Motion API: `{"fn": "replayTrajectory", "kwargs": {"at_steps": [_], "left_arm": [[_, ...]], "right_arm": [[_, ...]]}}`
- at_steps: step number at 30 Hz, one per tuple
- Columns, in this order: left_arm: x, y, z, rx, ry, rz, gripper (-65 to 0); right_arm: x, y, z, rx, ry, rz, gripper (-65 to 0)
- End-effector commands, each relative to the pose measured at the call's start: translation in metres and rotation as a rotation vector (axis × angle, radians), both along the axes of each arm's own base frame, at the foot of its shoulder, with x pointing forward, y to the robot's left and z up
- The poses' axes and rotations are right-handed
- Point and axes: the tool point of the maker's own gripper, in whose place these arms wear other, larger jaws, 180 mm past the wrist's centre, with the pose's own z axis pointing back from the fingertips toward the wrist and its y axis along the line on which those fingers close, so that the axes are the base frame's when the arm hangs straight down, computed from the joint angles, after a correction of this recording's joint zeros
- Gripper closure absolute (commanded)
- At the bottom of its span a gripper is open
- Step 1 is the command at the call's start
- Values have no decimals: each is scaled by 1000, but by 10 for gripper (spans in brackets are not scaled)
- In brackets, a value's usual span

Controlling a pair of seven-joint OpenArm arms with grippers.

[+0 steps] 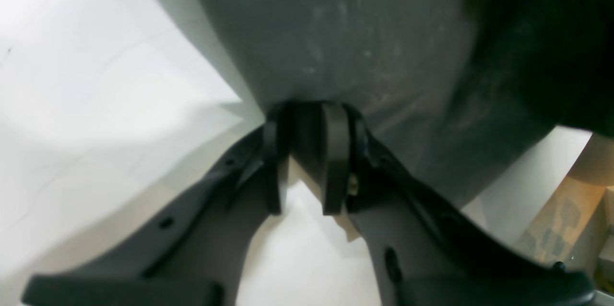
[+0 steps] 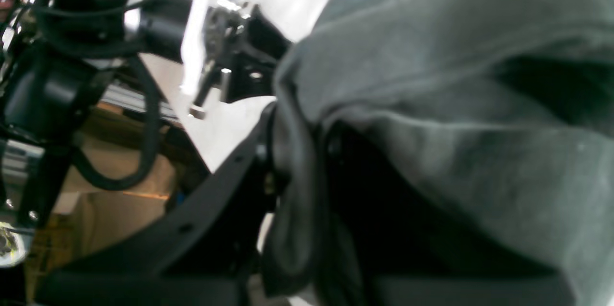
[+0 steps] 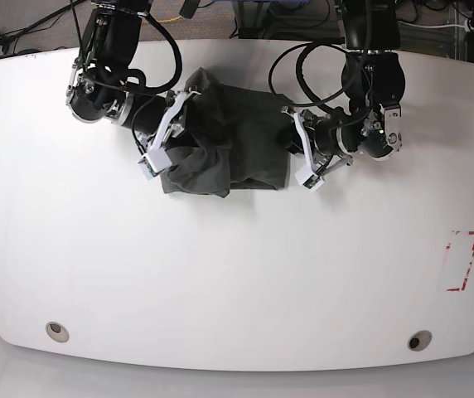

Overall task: Fold the T-shirt properly
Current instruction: 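Fold the other strip end with the right gripper onto the left-folded part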

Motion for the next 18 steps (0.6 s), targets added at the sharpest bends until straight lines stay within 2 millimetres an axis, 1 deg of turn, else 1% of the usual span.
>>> {"fn": "replayTrajectory", "kwargs": {"at_steps": [1,5,8,10,11,14,15,16,18], "left_arm": [[-7,6,-7,59,33,-18,-104],[-7,6,-7,54,32,-18,-104],[-7,6,-7,55,31,-18,-104],[-6,6,-6,55,29,-18,-104],[-6,6,-6,53,29,-18,-104],[-8,6,-7,53,32,-18,-104],[-8,6,-7,53,34,-18,-104],[-8,6,-7,53,34,-18,-104],[-7,6,-6,53,31,-18,-104]], "right_arm": [[7,11,19,57,-61,12,0],[11,13,18,40,-71,9,0],[20,18,21,11,-102,17,0],[24,19,12,-26,-90,22,0],[26,19,9,-37,-86,21,-11],[34,16,0,-70,-76,8,-111],[35,16,-3,-80,-70,3,-155],[37,14,-7,-100,-67,-1,-225],[41,12,-6,-118,-75,-4,-311]]}}
